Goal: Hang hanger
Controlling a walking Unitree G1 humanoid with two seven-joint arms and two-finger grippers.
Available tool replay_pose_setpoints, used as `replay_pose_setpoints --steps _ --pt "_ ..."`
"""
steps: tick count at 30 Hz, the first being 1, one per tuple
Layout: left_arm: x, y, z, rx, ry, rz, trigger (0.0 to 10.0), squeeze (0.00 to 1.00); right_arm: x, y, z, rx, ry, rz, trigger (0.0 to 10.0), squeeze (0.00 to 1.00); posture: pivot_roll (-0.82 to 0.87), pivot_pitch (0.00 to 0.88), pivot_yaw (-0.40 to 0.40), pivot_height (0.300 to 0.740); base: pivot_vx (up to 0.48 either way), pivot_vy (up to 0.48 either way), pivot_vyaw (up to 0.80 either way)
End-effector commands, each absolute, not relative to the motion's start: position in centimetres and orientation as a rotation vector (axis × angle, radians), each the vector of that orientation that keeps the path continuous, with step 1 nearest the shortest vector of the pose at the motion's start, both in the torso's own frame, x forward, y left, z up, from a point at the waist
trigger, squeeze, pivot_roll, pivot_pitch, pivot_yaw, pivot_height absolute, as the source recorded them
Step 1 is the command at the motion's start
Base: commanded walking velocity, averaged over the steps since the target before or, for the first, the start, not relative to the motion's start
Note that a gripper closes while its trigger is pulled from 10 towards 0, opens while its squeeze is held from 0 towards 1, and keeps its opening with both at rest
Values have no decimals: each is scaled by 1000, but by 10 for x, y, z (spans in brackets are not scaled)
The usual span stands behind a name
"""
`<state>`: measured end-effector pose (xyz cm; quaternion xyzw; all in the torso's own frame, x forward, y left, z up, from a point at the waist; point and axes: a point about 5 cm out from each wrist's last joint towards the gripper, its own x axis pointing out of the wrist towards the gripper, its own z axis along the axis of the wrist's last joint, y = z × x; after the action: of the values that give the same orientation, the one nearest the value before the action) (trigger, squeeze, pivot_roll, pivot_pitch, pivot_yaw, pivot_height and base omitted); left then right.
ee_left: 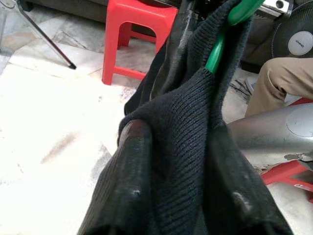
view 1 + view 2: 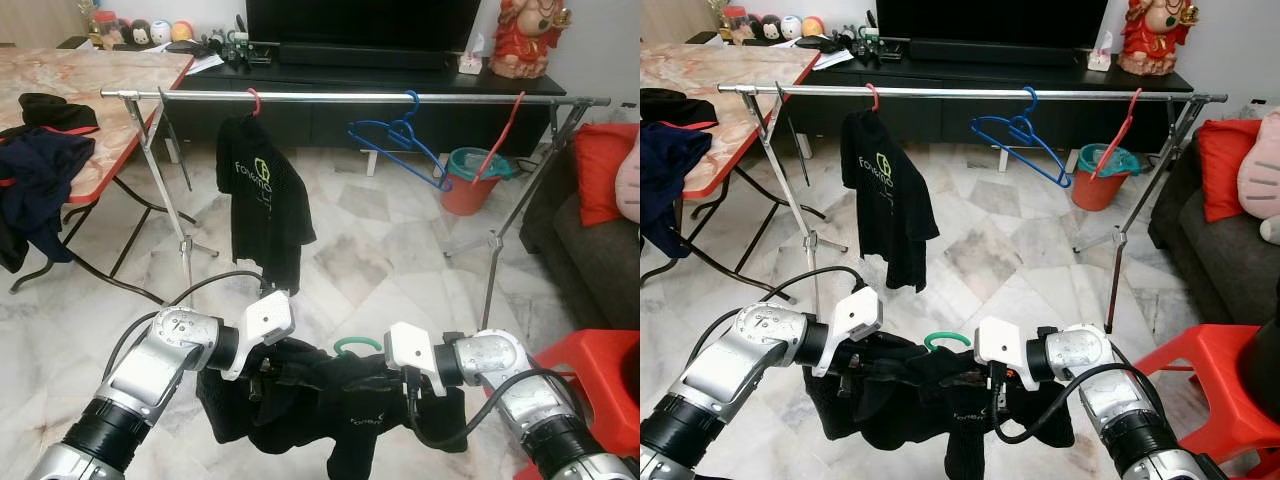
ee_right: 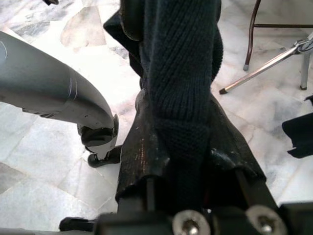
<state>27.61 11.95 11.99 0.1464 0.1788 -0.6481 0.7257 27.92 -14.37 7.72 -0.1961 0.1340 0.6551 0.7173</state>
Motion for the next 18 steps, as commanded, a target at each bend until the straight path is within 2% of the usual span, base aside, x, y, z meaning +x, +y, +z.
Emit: replay_pose_setpoints --steps 1,18 --pt "274 115 116 331 413 -1463 0 0 286 -137 95 -442 191 1442 0 0 -99 0 -37 740 0 0 0" --pt "272 115 115 323 418 -1460 0 0 287 -136 93 -440 195 1441 0 0 -94 0 -41 740 0 0 0"
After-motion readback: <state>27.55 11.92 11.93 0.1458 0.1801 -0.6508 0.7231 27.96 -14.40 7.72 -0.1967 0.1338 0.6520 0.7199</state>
